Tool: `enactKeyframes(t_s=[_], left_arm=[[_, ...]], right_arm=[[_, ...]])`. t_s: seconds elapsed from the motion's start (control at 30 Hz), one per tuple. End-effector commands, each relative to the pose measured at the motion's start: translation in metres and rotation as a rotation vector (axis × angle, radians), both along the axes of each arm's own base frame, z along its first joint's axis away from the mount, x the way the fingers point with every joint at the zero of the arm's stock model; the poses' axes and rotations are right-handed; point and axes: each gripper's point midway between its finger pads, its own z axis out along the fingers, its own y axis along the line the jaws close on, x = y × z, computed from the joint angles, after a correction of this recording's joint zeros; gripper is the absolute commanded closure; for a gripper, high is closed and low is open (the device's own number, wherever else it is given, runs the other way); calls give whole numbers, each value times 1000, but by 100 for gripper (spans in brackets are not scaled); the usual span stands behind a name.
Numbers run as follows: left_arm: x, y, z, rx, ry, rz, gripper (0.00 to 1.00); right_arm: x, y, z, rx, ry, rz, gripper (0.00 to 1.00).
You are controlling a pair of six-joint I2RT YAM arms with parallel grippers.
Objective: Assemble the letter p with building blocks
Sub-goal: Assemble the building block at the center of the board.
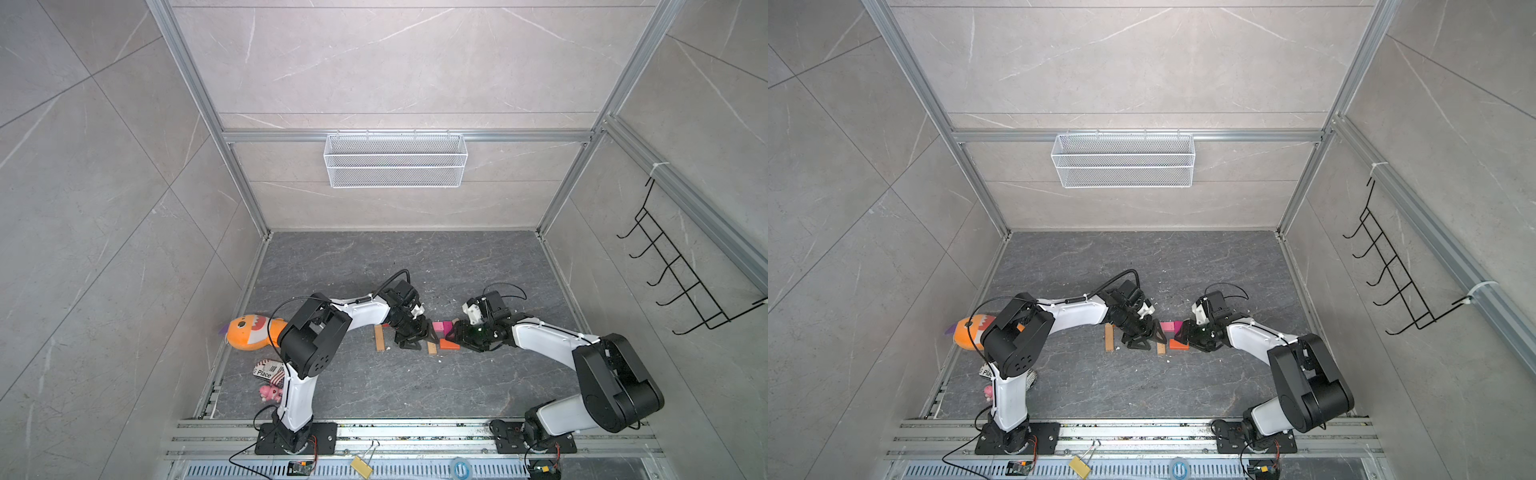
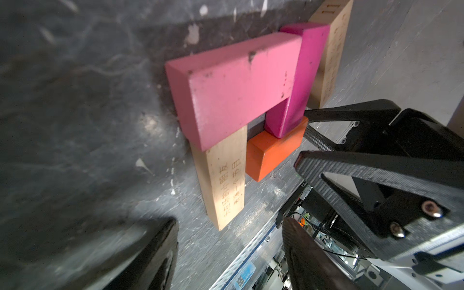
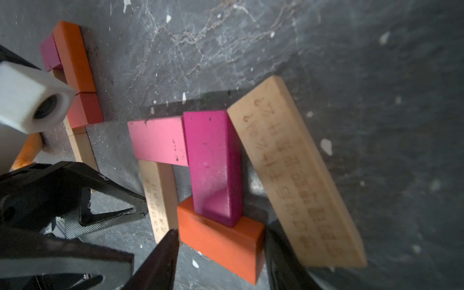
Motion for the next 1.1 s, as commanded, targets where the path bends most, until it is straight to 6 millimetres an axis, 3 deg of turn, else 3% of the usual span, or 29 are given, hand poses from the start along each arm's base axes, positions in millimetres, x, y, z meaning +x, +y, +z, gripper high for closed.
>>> enactKeyframes(t_s=[0.0, 0.63, 1.07], left_arm=[[5, -6, 6, -33, -8, -10, 31], [4, -6, 2, -29, 5, -6, 31], [2, -8, 0, -31, 9, -11, 31]], right_arm=[[5, 6, 4, 11, -23, 26, 42], [9, 13, 1, 24, -25, 40, 42], [0, 9, 2, 14, -15, 36, 42]])
